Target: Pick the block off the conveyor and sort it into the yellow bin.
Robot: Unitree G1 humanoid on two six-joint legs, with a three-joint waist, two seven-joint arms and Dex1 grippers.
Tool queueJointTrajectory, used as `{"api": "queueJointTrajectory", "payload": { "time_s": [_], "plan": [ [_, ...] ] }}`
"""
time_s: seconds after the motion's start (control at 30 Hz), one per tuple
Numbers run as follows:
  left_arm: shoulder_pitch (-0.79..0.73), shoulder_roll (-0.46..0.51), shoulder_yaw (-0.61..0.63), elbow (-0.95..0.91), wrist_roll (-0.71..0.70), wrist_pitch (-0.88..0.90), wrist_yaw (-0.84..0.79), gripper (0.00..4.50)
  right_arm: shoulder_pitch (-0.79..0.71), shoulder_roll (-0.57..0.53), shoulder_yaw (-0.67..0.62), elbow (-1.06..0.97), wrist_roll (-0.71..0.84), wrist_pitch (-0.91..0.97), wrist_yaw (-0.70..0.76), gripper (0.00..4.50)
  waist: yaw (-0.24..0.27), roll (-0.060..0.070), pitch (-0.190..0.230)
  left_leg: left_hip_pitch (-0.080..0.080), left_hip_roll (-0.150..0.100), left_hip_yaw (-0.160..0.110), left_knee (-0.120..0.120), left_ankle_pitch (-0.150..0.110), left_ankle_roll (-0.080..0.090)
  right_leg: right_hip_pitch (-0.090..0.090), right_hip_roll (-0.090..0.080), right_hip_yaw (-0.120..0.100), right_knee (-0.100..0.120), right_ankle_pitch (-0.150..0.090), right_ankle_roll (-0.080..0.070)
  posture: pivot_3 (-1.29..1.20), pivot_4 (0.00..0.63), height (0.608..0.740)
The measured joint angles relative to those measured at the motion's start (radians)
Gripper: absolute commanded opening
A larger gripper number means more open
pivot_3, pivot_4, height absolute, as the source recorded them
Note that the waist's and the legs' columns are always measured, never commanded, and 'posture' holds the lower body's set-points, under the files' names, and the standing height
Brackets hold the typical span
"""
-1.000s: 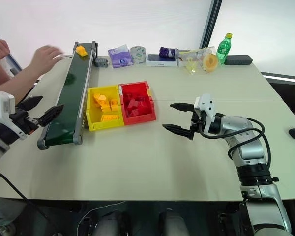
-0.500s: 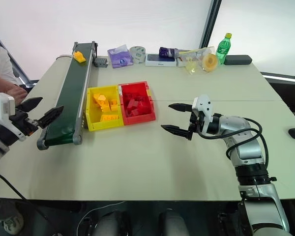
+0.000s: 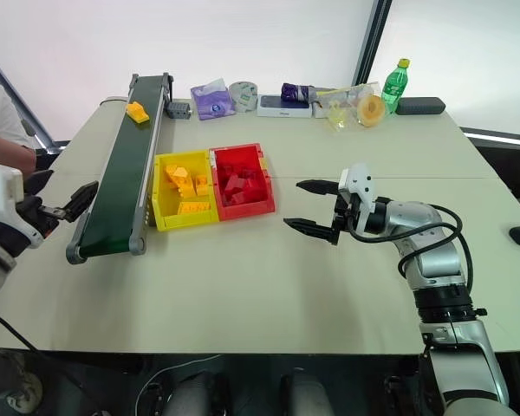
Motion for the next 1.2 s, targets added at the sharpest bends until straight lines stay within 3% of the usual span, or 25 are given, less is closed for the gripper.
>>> {"api": "queueJointTrajectory", "payload": {
  "time_s": [0.17,0.43,1.2],
  "plan": [
    [-0.067,-0.039,-0.020,-0.076,0.014,0.193,0.147,4.46,-0.013,0.004,0.008,0.010,-0.003,-0.005,0.004,4.50,0.001,0.000,0.000,0.000,0.000,0.000,0.000,0.000,0.000,0.000,0.000,0.000,0.000,0.000,0.000,0.00,0.150,0.740],
    [-0.119,-0.120,-0.018,-0.103,0.007,0.295,0.214,4.46,-0.014,0.007,0.009,0.024,-0.007,-0.016,0.005,4.50,0.001,0.000,0.000,0.000,0.000,0.000,0.000,0.000,0.000,0.000,0.000,0.000,0.000,0.000,0.000,0.00,0.150,0.740],
    [-0.149,-0.162,-0.018,-0.106,-0.007,0.301,0.206,4.46,-0.014,0.016,0.009,0.024,-0.013,-0.027,-0.003,4.50,0.001,0.000,0.000,0.000,0.000,0.000,0.000,0.000,0.000,0.000,0.000,0.000,0.000,0.000,0.000,0.00,0.150,0.740]
  ]
}}
